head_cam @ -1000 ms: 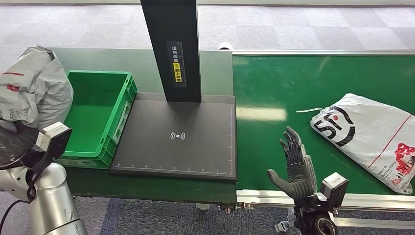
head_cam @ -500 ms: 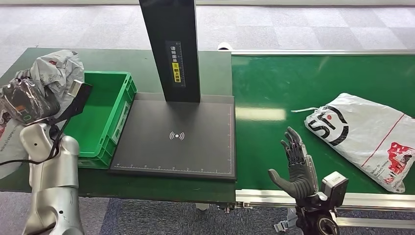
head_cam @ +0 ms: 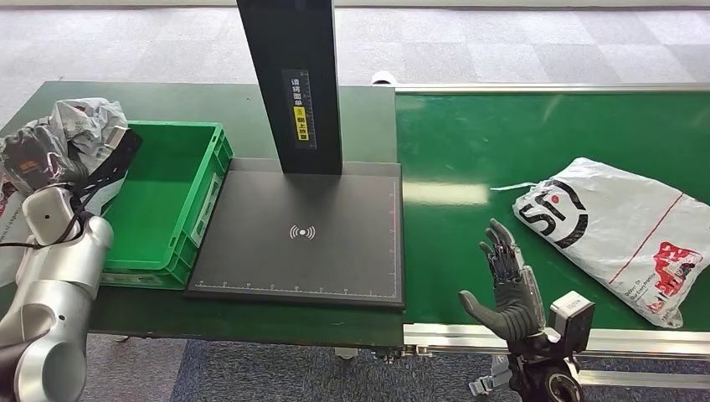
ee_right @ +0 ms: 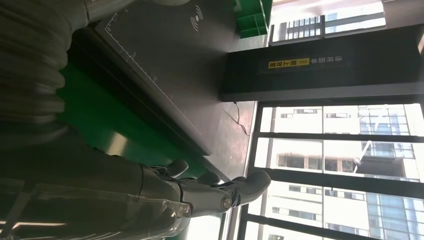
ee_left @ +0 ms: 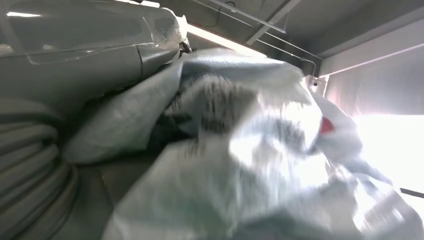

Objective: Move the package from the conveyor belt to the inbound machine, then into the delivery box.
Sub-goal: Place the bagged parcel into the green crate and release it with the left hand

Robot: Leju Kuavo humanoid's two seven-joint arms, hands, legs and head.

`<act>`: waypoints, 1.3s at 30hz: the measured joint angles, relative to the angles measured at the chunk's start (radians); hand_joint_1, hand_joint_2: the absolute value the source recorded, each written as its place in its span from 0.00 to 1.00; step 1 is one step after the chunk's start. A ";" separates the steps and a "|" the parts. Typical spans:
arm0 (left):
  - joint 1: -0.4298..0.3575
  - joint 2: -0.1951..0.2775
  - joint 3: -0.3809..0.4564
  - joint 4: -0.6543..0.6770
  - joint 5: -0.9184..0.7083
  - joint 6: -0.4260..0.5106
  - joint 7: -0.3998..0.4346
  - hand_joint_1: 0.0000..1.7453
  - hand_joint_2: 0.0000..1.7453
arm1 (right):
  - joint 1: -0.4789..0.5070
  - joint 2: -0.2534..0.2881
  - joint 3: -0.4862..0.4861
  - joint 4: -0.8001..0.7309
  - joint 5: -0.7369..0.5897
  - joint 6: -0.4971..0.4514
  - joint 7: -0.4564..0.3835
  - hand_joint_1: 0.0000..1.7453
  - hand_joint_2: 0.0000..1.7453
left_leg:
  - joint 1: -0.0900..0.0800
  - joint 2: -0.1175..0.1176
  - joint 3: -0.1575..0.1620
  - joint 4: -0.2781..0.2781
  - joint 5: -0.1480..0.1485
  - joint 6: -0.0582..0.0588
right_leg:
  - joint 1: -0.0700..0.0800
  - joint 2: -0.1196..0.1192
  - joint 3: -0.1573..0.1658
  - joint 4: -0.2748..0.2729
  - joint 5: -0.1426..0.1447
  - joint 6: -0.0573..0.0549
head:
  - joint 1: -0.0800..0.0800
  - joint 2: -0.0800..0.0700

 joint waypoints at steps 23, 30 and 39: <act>0.121 -0.202 0.121 -0.362 0.247 0.003 -0.735 0.00 1.00 | -0.003 -0.007 0.000 0.001 -0.010 0.006 -0.005 0.00 1.00 | 0.000 0.000 -0.003 0.000 0.000 0.000 | 0.000 -0.001 -0.003 0.000 0.000 0.000 | 0.000 0.000; 0.130 -0.273 0.282 -0.480 0.258 0.003 -0.773 0.00 1.00 | -0.003 -0.008 0.001 0.002 -0.011 0.006 -0.007 0.00 1.00 | 0.000 -0.001 -0.004 0.000 0.000 0.000 | 0.000 -0.002 -0.003 0.000 0.000 0.000 | 0.000 0.000; 0.153 -0.308 0.322 -0.563 0.419 0.003 -0.821 0.00 1.00 | -0.005 -0.008 0.001 0.005 -0.036 -0.002 -0.017 0.00 1.00 | 0.000 -0.001 -0.004 0.000 0.000 0.000 | 0.000 -0.001 -0.003 0.000 0.000 0.000 | 0.000 0.000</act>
